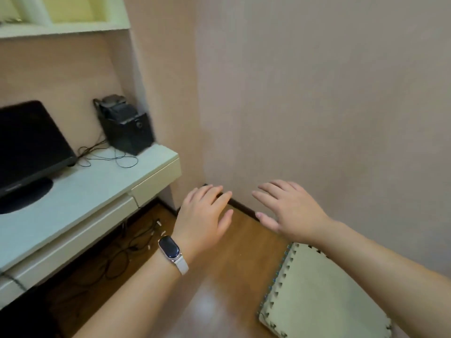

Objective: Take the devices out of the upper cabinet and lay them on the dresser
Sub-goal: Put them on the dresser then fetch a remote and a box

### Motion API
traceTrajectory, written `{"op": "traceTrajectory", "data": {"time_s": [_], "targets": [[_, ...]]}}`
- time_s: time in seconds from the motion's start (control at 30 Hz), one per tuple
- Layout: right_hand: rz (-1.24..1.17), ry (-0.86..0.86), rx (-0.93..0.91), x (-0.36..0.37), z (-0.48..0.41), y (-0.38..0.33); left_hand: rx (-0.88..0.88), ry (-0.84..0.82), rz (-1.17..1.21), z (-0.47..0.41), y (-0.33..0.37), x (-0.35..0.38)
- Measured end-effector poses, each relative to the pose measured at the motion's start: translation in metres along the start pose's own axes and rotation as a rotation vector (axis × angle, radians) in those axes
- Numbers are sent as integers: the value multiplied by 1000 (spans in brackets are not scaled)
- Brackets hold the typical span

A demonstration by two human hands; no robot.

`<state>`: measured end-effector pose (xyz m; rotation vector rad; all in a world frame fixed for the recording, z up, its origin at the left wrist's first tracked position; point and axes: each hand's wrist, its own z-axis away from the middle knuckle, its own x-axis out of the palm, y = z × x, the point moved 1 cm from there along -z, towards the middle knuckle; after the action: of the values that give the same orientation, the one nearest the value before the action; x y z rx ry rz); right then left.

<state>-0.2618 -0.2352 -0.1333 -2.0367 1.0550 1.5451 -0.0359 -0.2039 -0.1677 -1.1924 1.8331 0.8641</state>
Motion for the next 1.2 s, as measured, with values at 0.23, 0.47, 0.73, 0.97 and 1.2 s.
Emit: {"op": "traceTrajectory", "data": {"time_s": [0.23, 0.47, 0.73, 0.97, 1.2], "targets": [[-86, 32, -246, 19, -92, -47, -220, 26, -148, 38, -64, -38], [-205, 94, -422, 47, -180, -63, -375, 6, -299, 31, -107, -57], [-272, 215, -514, 59, -283, -1, -412, 63, -451, -81, -140, -65], [-303, 305, -551, 59, -353, 45, -458, 118, -508, -146, -162, -61], [-344, 373, -557, 63, -419, 63, -482, 132, -531, -187, -202, -64]]}}
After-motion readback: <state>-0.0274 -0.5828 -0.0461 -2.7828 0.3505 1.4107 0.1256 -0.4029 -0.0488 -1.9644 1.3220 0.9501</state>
